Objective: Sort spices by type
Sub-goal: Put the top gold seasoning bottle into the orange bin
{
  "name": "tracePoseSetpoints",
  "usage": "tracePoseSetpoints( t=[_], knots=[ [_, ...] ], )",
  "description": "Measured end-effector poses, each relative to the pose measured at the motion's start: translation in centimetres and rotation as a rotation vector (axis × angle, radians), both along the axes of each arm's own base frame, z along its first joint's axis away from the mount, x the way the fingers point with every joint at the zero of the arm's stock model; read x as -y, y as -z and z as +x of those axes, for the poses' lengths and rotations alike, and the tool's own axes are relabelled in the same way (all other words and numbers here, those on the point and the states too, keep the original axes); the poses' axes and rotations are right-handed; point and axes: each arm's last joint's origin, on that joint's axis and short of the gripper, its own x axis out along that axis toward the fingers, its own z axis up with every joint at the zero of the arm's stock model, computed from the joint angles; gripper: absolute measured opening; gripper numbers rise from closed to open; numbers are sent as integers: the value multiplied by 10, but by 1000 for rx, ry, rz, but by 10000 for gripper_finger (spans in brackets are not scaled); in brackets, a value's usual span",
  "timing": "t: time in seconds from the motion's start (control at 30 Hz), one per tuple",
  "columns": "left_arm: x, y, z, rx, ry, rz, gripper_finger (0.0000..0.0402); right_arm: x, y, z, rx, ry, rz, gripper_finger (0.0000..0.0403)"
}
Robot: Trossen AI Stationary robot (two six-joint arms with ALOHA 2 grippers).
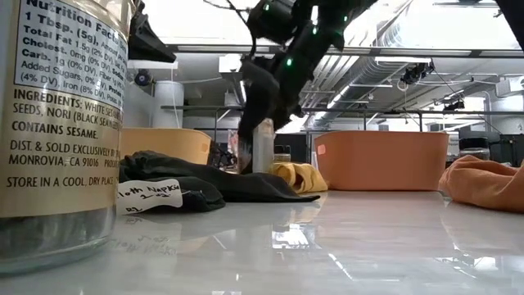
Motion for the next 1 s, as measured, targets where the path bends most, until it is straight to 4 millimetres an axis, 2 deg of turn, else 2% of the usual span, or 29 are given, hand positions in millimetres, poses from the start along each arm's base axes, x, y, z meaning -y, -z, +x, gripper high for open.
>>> tracePoseSetpoints(
  t=[0.1,0.23,0.33,0.43,0.57,0.67,0.77,0.87,1.0],
  knots=[
    [-1,0,0,-2,-19,7,0,2,-41,-13,28,21,-71,267],
    [-1,0,0,-15,-20,36,0,12,-87,-50,20,134,-196,267],
    [-1,0,0,-25,-13,54,0,22,-110,-87,-21,270,-256,267],
    [-1,0,-1,-29,-18,63,0,37,-121,-124,-52,449,-279,267],
    [-2,0,-1,-29,-23,66,0,61,-106,-161,-50,710,-204,267],
    [-2,0,-1,-29,-23,66,0,78,-78,-177,-66,862,-130,267],
    [-2,0,-1,-29,-24,66,0,95,-49,-185,-53,988,-92,267],
    [-2,0,-1,-29,-24,65,0,110,-34,-187,36,1085,-69,267],
    [-2,0,-1,-25,-30,54,0,124,-18,-190,30,1148,-54,267]
  ],
)
